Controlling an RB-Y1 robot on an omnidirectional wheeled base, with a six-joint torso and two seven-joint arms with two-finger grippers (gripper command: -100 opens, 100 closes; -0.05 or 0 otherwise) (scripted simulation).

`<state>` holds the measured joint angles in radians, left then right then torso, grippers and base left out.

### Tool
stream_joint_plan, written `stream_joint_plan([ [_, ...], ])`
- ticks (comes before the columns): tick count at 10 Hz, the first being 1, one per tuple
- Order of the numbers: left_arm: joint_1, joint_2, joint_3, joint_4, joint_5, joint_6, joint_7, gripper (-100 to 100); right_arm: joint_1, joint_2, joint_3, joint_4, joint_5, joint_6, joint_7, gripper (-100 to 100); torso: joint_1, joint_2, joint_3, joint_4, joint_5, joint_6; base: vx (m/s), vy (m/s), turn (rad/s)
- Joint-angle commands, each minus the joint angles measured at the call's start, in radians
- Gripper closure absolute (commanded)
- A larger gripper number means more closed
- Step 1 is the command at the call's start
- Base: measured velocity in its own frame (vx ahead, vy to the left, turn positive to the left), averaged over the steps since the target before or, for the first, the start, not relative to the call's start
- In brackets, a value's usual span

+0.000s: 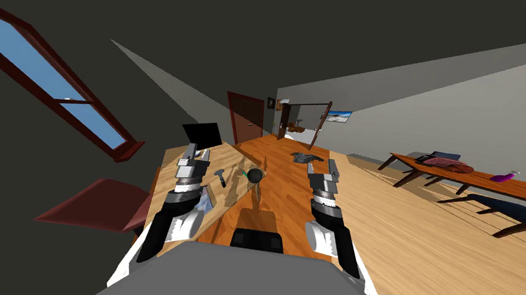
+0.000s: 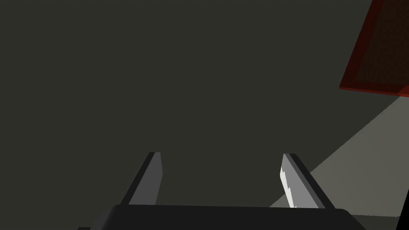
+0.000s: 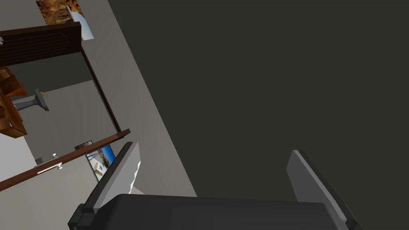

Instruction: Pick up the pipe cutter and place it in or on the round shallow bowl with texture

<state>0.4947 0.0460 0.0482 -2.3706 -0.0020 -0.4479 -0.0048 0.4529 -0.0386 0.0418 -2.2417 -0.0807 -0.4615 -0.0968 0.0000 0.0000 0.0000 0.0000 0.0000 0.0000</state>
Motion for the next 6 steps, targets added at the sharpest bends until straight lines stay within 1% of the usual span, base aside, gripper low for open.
stream_joint_plan([
  [1,-0.01,0.023,0.008,0.042,0.0,-0.021,-0.025,-100,0.0,0.0,0.0,0.0,0.0,0.0,0.0,0,0.0,0.0,0.0,0.0,0.0,0.0,-0.102,-0.057,-0.136],
  [3,-0.02,0.042,0.018,0.09,0.0,-0.043,-0.053,-100,0.0,0.0,0.0,0.0,0.0,0.0,0.0,0,-0.003,0.009,0.005,0.002,-0.001,0.0,-0.141,-0.05,-0.104],
  [4,-0.025,0.052,0.024,0.121,0.0,-0.056,-0.07,-100,0.0,0.0,0.0,0.0,0.0,0.0,0.0,0,-0.003,0.009,0.005,0.002,-0.001,0.0,-0.102,-0.013,-0.085],
  [6,-0.037,0.076,0.037,0.184,0.0,-0.085,-0.109,-100,0.0,0.0,0.0,0.0,0.0,0.0,0.0,0,0.001,0.006,0.004,0.001,0.0,0.0,-0.078,0.029,-0.116],
])
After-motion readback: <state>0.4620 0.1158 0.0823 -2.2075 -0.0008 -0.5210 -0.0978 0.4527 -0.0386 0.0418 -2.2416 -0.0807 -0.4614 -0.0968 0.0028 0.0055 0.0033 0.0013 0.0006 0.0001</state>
